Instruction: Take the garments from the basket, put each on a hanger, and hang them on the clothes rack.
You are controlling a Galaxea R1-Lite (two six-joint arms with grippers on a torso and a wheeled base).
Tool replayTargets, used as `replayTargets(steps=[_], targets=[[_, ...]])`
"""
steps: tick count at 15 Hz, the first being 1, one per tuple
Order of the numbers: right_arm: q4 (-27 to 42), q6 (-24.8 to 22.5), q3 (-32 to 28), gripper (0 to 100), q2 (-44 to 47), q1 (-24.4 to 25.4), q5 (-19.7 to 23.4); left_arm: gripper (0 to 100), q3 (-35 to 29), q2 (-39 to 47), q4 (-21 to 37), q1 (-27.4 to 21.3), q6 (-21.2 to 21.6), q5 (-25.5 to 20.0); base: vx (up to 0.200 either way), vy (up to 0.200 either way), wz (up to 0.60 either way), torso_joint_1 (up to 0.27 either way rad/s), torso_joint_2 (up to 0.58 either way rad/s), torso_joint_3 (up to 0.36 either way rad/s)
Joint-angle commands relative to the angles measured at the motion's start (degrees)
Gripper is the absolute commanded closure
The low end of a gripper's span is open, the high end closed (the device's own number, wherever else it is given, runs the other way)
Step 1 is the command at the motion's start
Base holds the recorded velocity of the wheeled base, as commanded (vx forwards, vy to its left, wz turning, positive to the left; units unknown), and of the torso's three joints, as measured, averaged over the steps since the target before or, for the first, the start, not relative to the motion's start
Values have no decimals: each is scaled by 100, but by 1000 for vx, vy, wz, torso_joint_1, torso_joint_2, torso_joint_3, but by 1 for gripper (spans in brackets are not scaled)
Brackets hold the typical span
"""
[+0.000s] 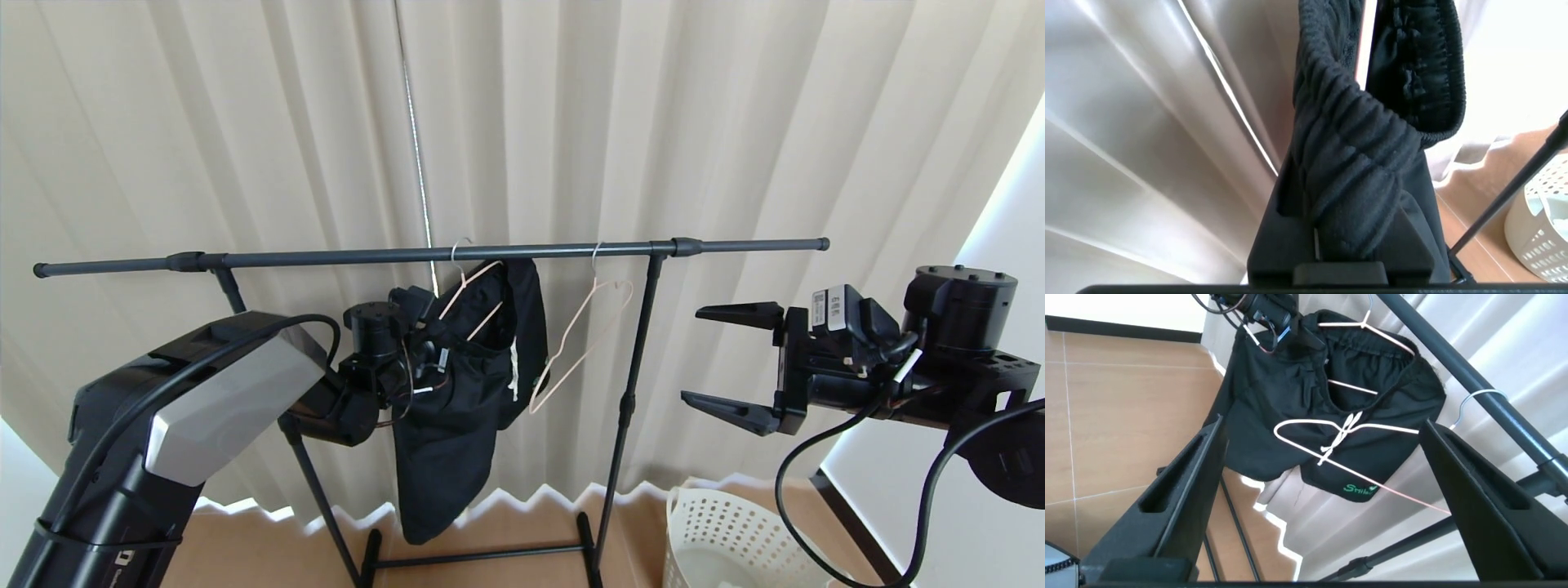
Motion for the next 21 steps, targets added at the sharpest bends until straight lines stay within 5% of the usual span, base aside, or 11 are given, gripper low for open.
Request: replayTargets(steps=[1,9,10,17,21], targets=[[-2,0,0,0,1,4,4,100,-78,36,13,0,-1,-2,0,0,0,0,0,0],[-2,0,0,0,1,4,4,100,-105,36,92,0,-1,-2,0,0,0,0,0,0],[-2,0,0,0,10,4,4,0,-114,28,83,0,-1,-2,0,0,0,0,0,0],[-2,8,-18,0,10,4,-5,0,115,-183,48,0,-10,-20,0,0,0,0,0,0],[-178,1204,-27,0,-254,127,-5,0,1064,-1247,39,-71,-124,-99,0,0,0,0,0,0]])
